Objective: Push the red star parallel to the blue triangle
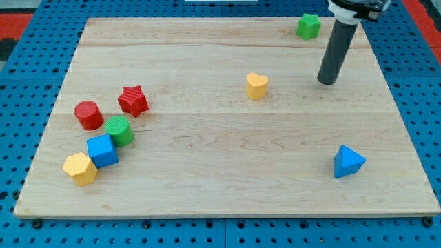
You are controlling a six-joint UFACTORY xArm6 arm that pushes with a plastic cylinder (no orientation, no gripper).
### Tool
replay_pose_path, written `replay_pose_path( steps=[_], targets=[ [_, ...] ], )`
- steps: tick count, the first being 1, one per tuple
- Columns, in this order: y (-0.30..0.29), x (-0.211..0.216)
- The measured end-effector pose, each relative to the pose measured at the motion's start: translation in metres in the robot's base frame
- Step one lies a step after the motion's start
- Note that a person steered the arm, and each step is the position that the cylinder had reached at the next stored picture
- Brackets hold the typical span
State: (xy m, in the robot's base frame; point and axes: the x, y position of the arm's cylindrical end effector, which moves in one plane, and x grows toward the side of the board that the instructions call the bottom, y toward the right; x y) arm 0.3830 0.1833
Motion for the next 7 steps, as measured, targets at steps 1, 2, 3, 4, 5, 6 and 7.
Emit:
replay_pose_path(
  steps=[1,2,3,4,5,6,7],
  targets=[
    [-0.063,0.066],
    [-0.170,0.082],
    [-0.230,0.078],
    [-0.262,0.078],
    [-0.267,0.078],
    [-0.267,0.078],
    [-0.267,0.078]
  ],
)
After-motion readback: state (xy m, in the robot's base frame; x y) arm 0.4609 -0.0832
